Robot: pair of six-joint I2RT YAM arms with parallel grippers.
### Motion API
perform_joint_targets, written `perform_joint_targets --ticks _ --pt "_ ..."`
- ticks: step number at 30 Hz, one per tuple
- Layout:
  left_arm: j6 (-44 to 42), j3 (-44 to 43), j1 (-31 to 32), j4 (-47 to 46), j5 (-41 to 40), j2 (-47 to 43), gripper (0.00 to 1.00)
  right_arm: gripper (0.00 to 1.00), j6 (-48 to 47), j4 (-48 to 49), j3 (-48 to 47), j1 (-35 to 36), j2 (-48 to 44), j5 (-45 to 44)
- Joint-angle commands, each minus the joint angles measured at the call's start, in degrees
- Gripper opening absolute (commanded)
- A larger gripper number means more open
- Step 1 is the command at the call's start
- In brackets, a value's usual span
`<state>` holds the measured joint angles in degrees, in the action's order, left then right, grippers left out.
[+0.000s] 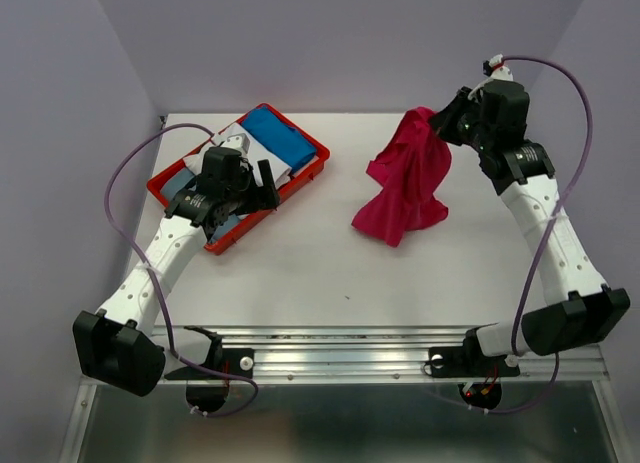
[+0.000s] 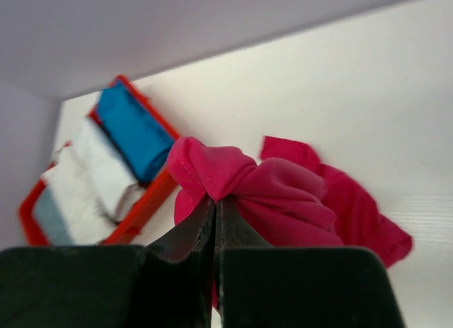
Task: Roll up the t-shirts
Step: Flatten out the T-shirt at the center of the board.
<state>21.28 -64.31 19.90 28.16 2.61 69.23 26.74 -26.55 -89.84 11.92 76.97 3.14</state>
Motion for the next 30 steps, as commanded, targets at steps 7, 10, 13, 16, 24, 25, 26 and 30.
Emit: perform_joint_targets --ticks 7,10,13,16,24,25,26,30 --pt "0.08 -1.6 0.31 0.4 0.55 -2.17 0.93 0.59 -0.9 -5.53 -0.77 -13.33 16.1 -19.21" --pt "-0.27 -1.61 0.31 0.58 0.47 -1.73 0.93 0.78 -1.87 -5.81 -0.43 -12.81 17.95 -14.75" --pt "-0.36 -1.78 0.31 0.4 0.2 -1.21 0.93 0.82 -3.71 -5.45 2.03 -7.21 17.25 -19.01" --pt "-0.27 -1.69 0.31 -0.3 0.81 -0.5 0.93 0.82 -4.42 -6.06 2.66 -0.97 19.61 -20.88" --pt "0.43 -1.6 0.23 -0.21 1.08 -0.06 0.93 0.9 -4.94 -8.08 -0.24 10.92 32.7 -18.16" --pt "0.43 -1.43 0.31 -0.13 0.82 -0.32 0.93 0.92 -5.03 -8.34 -0.85 11.62 34.11 -19.21" --pt "0.43 -1.34 0.31 -0.04 0.73 -0.33 0.93 0.92 -5.12 -8.52 -1.9 12.15 37.0 -19.31" --pt "0.34 -1.25 0.31 0.4 0.47 -0.33 0.93 0.88 -4.16 -8.09 -3.67 12.86 42.73 -21.24"
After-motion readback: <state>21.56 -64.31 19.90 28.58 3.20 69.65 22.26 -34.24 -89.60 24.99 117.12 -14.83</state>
